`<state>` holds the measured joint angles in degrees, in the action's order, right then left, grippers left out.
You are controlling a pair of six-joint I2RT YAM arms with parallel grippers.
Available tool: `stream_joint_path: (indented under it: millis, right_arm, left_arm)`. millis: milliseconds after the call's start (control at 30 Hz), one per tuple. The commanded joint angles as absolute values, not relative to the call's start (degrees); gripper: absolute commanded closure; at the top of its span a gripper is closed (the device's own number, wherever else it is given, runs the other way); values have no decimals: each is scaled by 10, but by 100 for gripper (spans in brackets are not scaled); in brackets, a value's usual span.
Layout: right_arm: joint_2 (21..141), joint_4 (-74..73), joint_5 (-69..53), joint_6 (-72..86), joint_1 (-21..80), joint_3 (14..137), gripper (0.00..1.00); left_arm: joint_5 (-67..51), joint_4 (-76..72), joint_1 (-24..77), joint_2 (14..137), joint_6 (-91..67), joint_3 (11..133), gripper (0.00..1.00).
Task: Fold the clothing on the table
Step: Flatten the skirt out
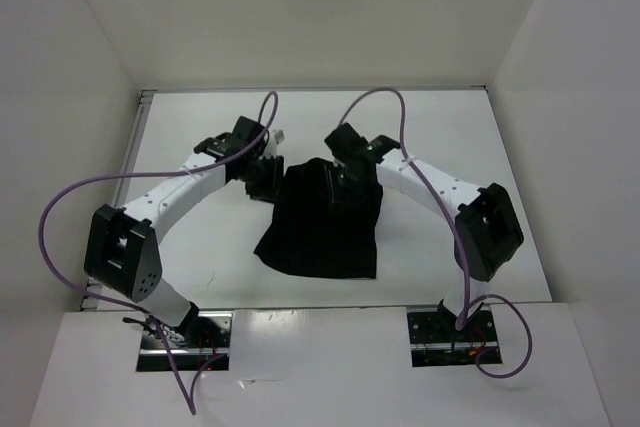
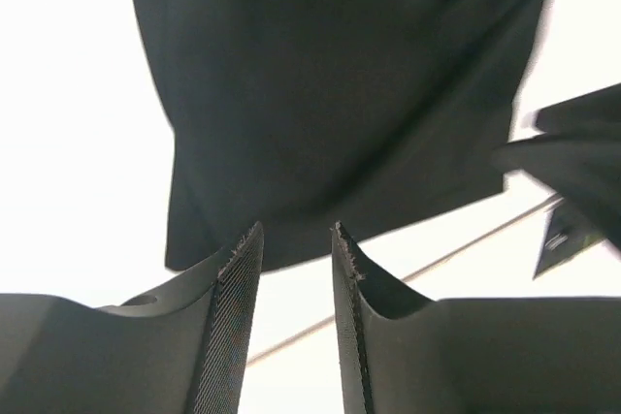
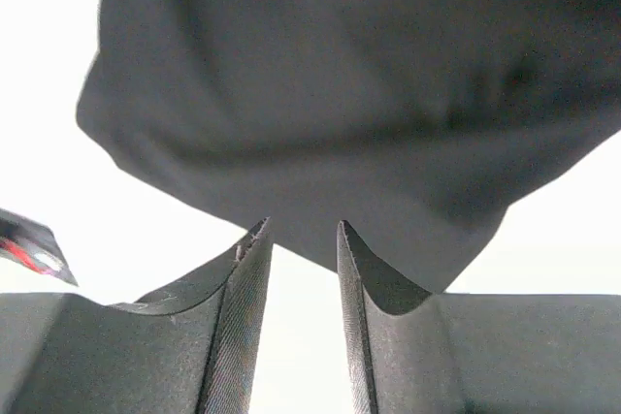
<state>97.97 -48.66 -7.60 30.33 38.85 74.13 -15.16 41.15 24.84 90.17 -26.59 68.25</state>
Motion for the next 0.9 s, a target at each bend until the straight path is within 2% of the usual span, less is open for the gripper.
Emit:
stream_joint_path:
  millis: [0,133,233,733,867]
  right_arm:
    - [997,-507,14,247,385,864,61]
    - [1062,-496,65,167,385,941,57]
    - [1091,-484,104,126,390,954,54]
    - [1147,-414,171,59,446,916,49]
    - [1153,-397,179,48,472,894,49]
  left_arm:
    - [-146,385,236,889,-248,750,57]
    - [-215,328,236,918,-273,751,57]
    - [-237,293,248,932,-299,724,59]
    - [-253,265,248,976,-329,649,63]
    - [-301,246,232,1019,-329,638,64]
